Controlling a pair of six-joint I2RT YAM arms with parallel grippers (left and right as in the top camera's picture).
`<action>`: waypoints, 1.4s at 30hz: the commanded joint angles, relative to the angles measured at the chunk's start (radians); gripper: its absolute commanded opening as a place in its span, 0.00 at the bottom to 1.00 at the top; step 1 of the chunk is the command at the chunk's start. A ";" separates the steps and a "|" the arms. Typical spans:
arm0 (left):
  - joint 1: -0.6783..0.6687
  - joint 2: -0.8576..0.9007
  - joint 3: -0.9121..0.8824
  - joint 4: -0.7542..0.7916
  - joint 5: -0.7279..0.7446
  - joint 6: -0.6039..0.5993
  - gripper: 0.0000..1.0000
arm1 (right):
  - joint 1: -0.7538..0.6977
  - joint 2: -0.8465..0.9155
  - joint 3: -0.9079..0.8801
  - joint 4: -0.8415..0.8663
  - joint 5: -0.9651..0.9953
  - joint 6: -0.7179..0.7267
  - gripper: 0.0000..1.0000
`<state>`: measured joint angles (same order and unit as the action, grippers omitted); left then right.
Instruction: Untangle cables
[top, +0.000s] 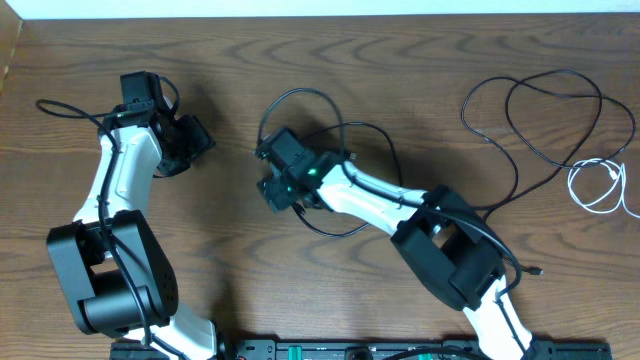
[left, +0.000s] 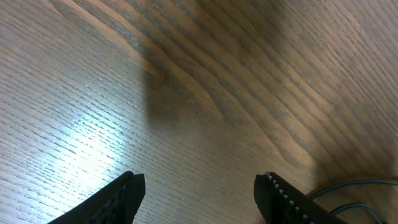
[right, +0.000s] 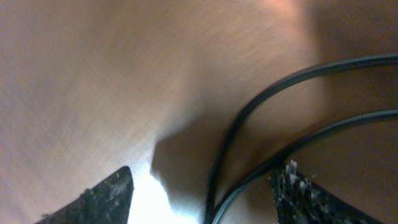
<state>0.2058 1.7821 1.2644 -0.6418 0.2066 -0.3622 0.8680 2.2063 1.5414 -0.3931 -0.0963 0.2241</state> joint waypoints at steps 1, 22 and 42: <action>-0.002 -0.005 -0.002 0.000 -0.010 0.002 0.63 | 0.043 0.049 0.067 -0.134 -0.003 -0.227 0.73; -0.003 -0.005 -0.002 0.000 -0.010 0.002 0.63 | 0.075 0.054 0.108 -0.292 0.111 -0.282 0.10; -0.009 -0.005 -0.002 0.000 -0.010 0.002 0.63 | 0.076 0.054 0.105 -0.243 0.188 -0.246 0.77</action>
<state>0.2001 1.7821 1.2644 -0.6422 0.2039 -0.3622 0.9428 2.2330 1.6543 -0.6559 0.0799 -0.0299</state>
